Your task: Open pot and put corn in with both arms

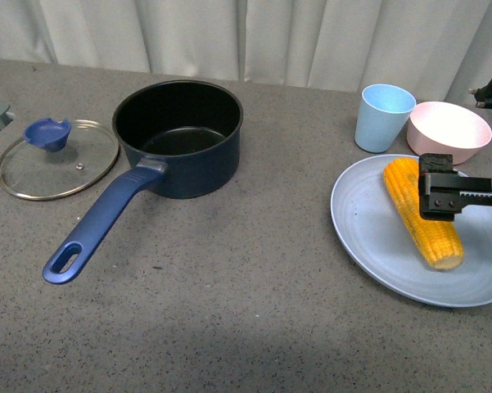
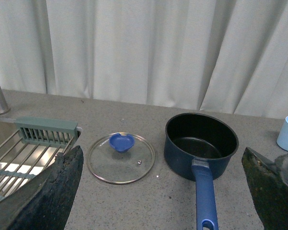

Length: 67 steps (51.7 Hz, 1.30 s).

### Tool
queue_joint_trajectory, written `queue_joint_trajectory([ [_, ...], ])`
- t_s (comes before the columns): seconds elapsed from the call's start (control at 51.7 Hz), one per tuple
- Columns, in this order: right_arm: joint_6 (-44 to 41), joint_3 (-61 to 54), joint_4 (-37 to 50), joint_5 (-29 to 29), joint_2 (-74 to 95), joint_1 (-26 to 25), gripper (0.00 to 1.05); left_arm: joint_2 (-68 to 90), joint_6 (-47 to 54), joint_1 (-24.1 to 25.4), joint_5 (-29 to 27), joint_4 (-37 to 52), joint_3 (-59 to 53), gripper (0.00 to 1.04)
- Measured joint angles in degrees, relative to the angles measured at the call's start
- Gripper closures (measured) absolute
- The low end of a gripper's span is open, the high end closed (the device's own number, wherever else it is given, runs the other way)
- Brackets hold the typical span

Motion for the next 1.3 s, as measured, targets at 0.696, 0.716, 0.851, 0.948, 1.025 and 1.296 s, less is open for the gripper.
queue_joint_trajectory([
  [0.696,4.15,7.41,-8.46,0.39,8.83,3.04,0.41,0.0,0.0,0.0,0.0,0.0,0.0,0.07],
  [0.716,4.37,7.54,-8.79,0.39,8.83,3.02,0.44,0.0,0.0,0.0,0.0,0.0,0.0,0.07],
  [0.851,4.7,7.67,-9.07,0.35,8.87,2.99,0.61,0.0,0.0,0.0,0.0,0.0,0.0,0.07],
  [0.948,4.68,7.67,-9.05,0.35,8.87,2.97,0.71,0.0,0.0,0.0,0.0,0.0,0.0,0.07],
  [1.025,4.61,7.67,-8.83,0.33,8.87,2.86,0.77,0.0,0.0,0.0,0.0,0.0,0.0,0.07],
  [1.296,1.7,7.19,-7.54,-1.95,7.02,2.58,0.87,0.0,0.0,0.0,0.0,0.0,0.0,0.07],
])
